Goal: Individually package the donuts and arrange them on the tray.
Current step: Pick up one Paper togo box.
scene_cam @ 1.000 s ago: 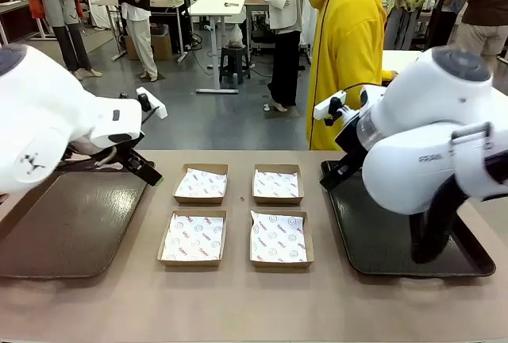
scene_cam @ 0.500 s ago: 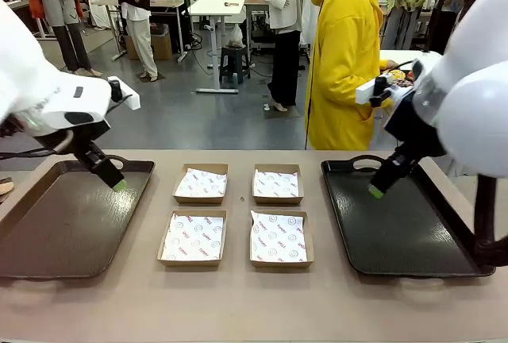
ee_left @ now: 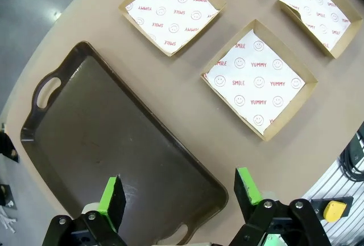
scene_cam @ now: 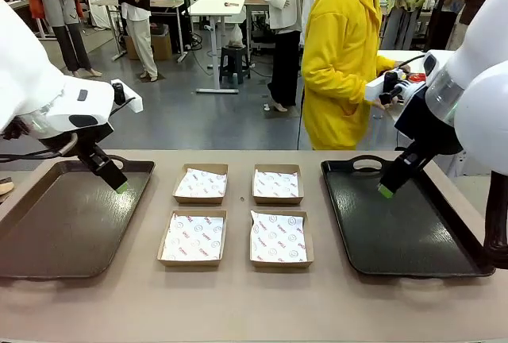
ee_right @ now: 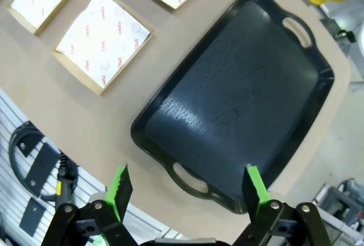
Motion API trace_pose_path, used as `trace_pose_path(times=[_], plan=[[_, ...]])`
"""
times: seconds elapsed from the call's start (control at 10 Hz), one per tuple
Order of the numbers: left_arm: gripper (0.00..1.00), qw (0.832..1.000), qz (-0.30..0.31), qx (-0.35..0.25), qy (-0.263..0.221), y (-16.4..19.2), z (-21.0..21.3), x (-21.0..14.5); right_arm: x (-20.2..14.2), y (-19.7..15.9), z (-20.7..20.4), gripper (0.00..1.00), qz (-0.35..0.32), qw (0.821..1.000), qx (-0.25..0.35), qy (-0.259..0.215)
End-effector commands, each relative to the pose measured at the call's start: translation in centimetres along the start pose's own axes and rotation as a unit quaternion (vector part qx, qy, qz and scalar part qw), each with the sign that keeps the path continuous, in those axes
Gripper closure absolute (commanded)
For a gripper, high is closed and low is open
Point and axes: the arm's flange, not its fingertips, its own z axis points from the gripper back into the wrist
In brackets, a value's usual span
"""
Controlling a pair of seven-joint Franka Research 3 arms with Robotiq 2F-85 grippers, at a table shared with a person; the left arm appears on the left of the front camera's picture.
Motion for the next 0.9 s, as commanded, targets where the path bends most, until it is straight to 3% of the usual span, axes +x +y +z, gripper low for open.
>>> trace_pose_path(times=[0.0,0.1,0.2,0.3,0.5,0.6,0.7,0.8], plan=[[0.0,1.0,0.0,0.001,0.0,0.0,0.4,-0.1,-1.8,-1.8,0.3,0.0,-0.064,0.993,0.09,-0.044],[0.0,0.99,0.085,-0.087,-0.072,1.8,1.5,-1.7,-3.6,-3.5,0.3,0.0,-0.126,0.971,0.179,-0.099],[0.0,0.965,0.154,-0.175,-0.122,3.7,2.3,-3.3,-5.5,-5.5,0.2,0.0,-0.193,0.932,0.27,-0.149],[0.0,0.94,0.183,-0.245,-0.154,5.1,2.8,-4.4,-7.1,-7.4,-0.1,0.0,-0.242,0.897,0.319,-0.186],[0.0,0.863,0.25,-0.379,-0.219,8.0,3.2,-7.5,-10.4,-10.8,-0.7,0.0,-0.309,0.821,0.421,-0.231],[0.0,0.822,0.282,-0.435,-0.236,9.5,2.7,-8.8,-11.5,-11.9,-1.2,0.0,-0.332,0.802,0.444,-0.224],[0.0,0.799,0.297,-0.461,-0.246,10.6,2.2,-10.0,-12.6,-13.0,-1.7,0.0,-0.35,0.791,0.454,-0.213],[0.0,0.792,0.305,-0.469,-0.244,11.4,1.6,-11.1,-14.1,-14.1,-2.4,0.0,-0.369,0.787,0.455,-0.191]])
